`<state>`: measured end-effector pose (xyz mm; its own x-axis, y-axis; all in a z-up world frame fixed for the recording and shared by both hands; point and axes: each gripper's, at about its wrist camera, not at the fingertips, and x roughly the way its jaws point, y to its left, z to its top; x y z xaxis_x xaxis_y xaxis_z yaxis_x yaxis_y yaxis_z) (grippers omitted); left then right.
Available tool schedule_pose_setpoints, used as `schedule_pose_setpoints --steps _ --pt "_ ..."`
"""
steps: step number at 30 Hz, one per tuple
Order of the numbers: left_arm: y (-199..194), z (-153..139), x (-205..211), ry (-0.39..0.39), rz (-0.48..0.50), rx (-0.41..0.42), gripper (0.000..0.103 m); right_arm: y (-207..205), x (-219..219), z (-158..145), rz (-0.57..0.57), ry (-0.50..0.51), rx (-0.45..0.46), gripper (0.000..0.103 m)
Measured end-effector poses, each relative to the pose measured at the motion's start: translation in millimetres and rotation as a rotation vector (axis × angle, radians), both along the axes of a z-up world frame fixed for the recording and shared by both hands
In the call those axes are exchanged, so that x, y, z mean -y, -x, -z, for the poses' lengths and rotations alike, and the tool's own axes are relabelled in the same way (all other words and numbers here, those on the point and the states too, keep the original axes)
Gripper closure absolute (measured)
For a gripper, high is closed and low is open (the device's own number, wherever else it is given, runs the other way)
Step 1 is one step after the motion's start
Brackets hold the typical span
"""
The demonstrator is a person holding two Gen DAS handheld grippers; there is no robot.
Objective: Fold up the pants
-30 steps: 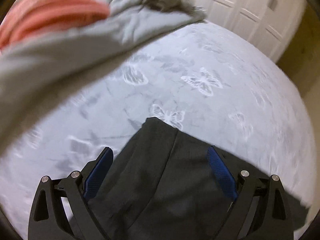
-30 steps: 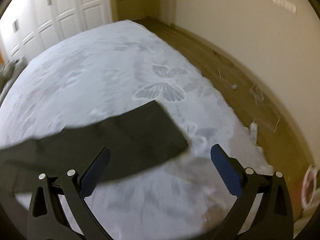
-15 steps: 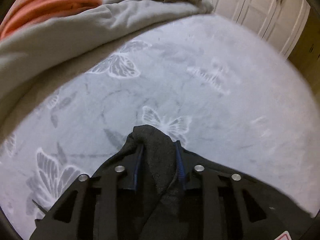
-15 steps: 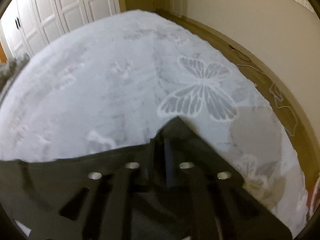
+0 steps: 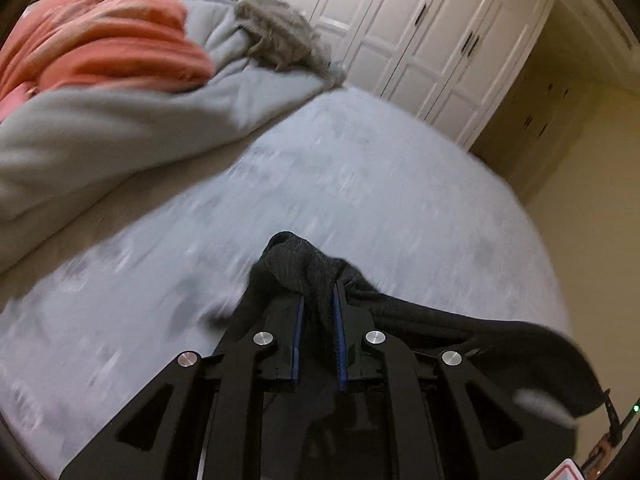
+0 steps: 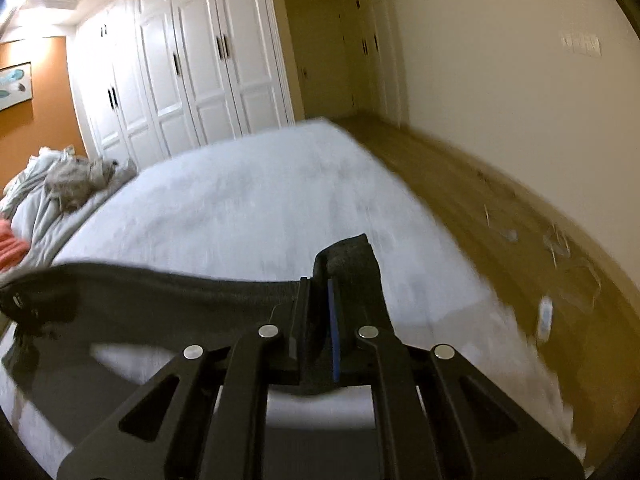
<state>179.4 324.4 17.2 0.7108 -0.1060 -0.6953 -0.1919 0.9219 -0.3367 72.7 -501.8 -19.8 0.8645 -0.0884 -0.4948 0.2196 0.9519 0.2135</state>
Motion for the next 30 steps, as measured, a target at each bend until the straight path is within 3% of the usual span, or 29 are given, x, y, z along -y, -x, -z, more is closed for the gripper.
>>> schedule_pose_setpoints --steps 3,6,8,9,11,12,13,14,18,21,22,25,26,28,30 --pt "30.4 31.4 -6.0 0.046 0.001 -0.077 0.091 39.7 1.1 39.0 0.012 -0.045 -0.084 0.096" --pt "58.3 58.7 -12.9 0.122 -0.081 -0.138 0.089 66.5 9.9 68.1 0.066 -0.107 -0.174 0.091" --pt "74.9 61.9 -16.7 0.222 -0.13 -0.128 0.063 82.3 16.8 66.0 0.1 -0.14 -0.198 0.091" --pt "79.9 59.8 -17.8 0.264 -0.152 -0.109 0.06 89.0 17.8 61.5 0.108 -0.147 -0.19 0.088" --pt "83.6 52.6 -16.1 0.309 -0.198 -0.085 0.048 100.9 17.0 42.2 0.119 -0.162 -0.164 0.062" --pt "83.3 50.0 -14.5 0.331 -0.208 -0.08 0.042 105.1 14.4 30.4 0.126 -0.175 -0.15 0.025" --pt "80.2 48.9 -12.2 0.355 -0.22 -0.08 0.032 109.7 12.7 23.8 0.144 -0.183 -0.133 0.011" --pt "74.7 50.5 -9.8 0.381 -0.238 -0.086 0.029 112.5 9.3 14.6 0.159 -0.196 -0.109 0.011" --pt "56.3 70.6 -1.3 0.519 -0.245 -0.126 0.029 101.7 -5.3 4.7 0.129 -0.327 -0.077 0.013" --pt "44.7 95.2 3.9 0.622 -0.21 -0.168 0.03 84.7 -15.6 22.6 0.107 -0.468 -0.076 0.013" --pt "39.5 105.9 3.4 0.68 -0.199 -0.198 0.032 76.6 -20.4 32.8 0.102 -0.496 -0.093 0.018" --pt "29.4 121.0 -7.4 0.775 -0.182 -0.216 0.057 48.8 -28.1 52.1 0.095 -0.494 -0.203 0.03" --pt "28.0 122.5 -10.3 0.785 -0.18 -0.215 0.066 43.1 -27.2 55.3 0.1 -0.495 -0.214 0.03" --pt "24.9 125.8 -12.9 0.81 -0.176 -0.219 0.071 35.8 -19.9 61.5 0.14 -0.515 -0.224 0.03" --pt "23.4 124.7 -12.4 0.817 -0.16 -0.211 0.087 31.0 -8.4 69.2 0.177 -0.567 -0.22 0.029"
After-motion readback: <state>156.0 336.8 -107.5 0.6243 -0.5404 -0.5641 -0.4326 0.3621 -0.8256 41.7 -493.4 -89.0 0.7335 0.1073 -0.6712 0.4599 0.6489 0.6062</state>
